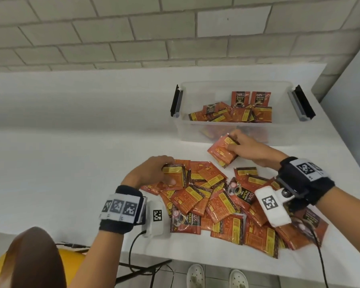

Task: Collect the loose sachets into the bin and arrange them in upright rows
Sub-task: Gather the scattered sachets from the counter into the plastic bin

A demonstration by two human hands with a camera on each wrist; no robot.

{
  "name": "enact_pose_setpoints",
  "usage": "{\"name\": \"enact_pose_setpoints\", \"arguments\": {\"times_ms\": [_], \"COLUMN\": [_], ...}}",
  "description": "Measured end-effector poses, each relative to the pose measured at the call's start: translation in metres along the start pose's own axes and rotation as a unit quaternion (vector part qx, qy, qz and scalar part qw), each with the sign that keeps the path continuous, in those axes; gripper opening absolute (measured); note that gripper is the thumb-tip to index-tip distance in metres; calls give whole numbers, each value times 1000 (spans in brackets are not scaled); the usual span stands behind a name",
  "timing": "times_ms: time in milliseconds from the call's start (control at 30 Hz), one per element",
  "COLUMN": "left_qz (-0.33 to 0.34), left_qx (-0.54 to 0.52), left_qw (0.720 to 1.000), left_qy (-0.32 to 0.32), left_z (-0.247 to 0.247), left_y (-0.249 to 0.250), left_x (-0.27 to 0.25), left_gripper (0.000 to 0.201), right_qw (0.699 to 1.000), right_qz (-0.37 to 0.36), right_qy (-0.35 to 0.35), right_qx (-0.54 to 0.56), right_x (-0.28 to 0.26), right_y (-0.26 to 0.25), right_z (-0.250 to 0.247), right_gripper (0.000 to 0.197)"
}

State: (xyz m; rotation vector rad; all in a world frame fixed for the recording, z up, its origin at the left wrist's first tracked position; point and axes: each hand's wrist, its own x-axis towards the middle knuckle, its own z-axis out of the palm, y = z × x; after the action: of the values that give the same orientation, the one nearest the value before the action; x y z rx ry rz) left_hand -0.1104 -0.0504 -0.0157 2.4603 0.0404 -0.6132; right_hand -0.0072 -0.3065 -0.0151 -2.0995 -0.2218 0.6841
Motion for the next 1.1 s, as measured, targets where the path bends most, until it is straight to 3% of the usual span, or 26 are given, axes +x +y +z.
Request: {"name": "enact_pose_setpoints", "arguments": {"times_ms": [100, 167, 267, 367, 467, 633, 800, 967, 1033, 1100], "left_qz": [-7, -16, -40, -63, -75, -75, -66, -55, -40, -29], "left_qx": [-3, -16, -13, 5, 59, 86, 37, -76, -100, -89], "left_qw": [1000, 1000, 999, 997, 993, 993, 997, 995, 994, 994], "left_qy": [15, 20, 2, -37, -67, -37, -7, 29, 1, -51], "left_z": [0, -4, -12, -17, -21, -22, -26, -42, -43, -35], "left_y": [-3, -3, 3, 12, 17, 16, 15, 20, 27, 30], "left_x": [4, 6, 12, 20, 29, 40, 38, 11, -8, -20], "left_gripper": [37, 54, 84, 93, 77, 53, 44, 23, 16, 24], "right_qw": [996, 991, 990, 962, 936, 931, 973, 997, 998, 996], "right_qz": [-5, -10, -13, 5, -2, 0, -25, -13, 13, 39], "right_qy": [-15, -57, -138, -190, -181, -123, -109, -55, -65, -81], "right_qx": [93, 120, 1, -194, -303, -342, -203, -54, -17, -26], "right_x": [-11, -20, -25, -14, -5, 6, 3, -28, -48, -72], "right_y": [-15, -26, -31, -23, -20, -17, -18, -16, -9, 1], "right_z": [0, 5, 19, 33, 42, 46, 35, -8, -23, -28], "right_gripper": [28, 22, 18, 65, 83, 84, 89, 60, 55, 52]}}
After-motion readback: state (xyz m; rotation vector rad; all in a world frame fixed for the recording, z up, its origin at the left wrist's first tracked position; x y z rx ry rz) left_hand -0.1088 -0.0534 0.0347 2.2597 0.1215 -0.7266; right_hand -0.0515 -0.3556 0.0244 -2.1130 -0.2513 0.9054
